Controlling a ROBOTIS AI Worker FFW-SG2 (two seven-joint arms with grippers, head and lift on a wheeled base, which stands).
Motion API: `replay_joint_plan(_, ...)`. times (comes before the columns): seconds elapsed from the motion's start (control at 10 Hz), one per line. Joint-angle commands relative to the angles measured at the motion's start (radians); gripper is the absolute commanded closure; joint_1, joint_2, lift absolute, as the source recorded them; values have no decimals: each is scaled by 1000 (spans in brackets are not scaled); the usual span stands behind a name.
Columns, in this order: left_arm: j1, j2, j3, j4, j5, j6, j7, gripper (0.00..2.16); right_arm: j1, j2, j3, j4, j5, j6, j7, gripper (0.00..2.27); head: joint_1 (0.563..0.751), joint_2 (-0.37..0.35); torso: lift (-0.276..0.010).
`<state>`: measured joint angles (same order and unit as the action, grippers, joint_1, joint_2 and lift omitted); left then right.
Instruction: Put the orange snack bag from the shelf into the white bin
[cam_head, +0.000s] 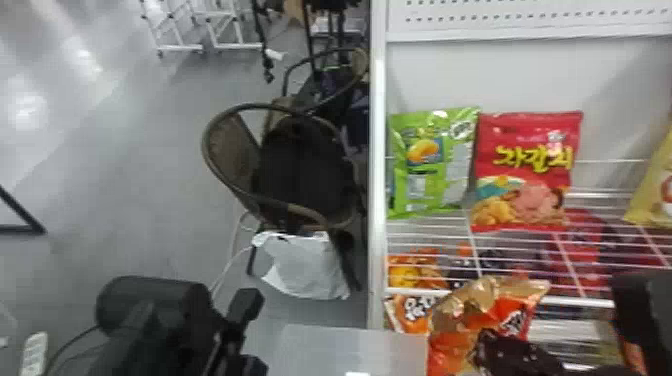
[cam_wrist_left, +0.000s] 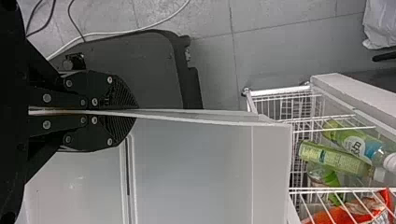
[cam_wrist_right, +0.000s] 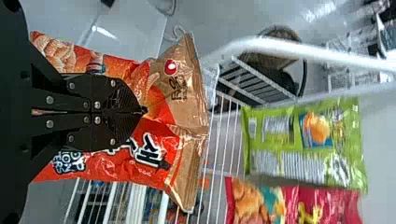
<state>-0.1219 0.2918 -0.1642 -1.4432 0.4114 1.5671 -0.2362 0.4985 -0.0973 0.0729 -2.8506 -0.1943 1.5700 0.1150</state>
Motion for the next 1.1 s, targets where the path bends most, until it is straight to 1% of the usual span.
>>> replay_joint_plan(0.0,-15,-8,-8,15,-2,4,0,2135,0,-13,82,0,6,2,0,2253,695,146,1)
replay_joint_plan(0.1,-33,-16,-21,33,-5,4,0,2135,-2,-27,134,14,9,2,0,2253,695,188,1)
replay_joint_plan(0.2,-39,-19,-23,40,-6,4,-2,2135,-5,-38,176,30,10,2,0,2202,695,225,1)
replay_joint_plan(0.3,-45,-19,-23,50,-8,4,-2,2135,-14,-58,223,56,24,2,0,1467,695,253,1)
replay_joint_plan(0.4,-47,-19,-24,52,-9,4,-2,2135,-18,-61,263,86,59,-21,-1,107,695,281,1)
replay_joint_plan(0.5,-47,-23,-24,53,-9,4,-2,2135,-23,-61,263,102,59,-46,-5,-2,695,294,1)
replay_joint_plan(0.6,-47,-22,-26,55,-9,4,-2,2135,-23,-62,249,111,72,-89,-20,36,695,306,1)
replay_joint_plan(0.7,-47,-22,-29,53,-8,4,-3,2135,-21,-61,215,119,70,-138,-34,63,695,299,1)
replay_joint_plan(0.8,-45,-22,-29,52,-8,4,-5,2135,-18,-61,172,131,65,-196,-52,66,695,273,1)
replay_joint_plan(0.9,-44,-20,-29,49,-6,4,-5,2135,-14,-61,126,158,58,-294,-63,66,695,234,1)
replay_joint_plan(1.0,-39,-20,-29,44,-6,4,-6,2135,-8,-58,73,200,36,-429,-90,66,695,192,1)
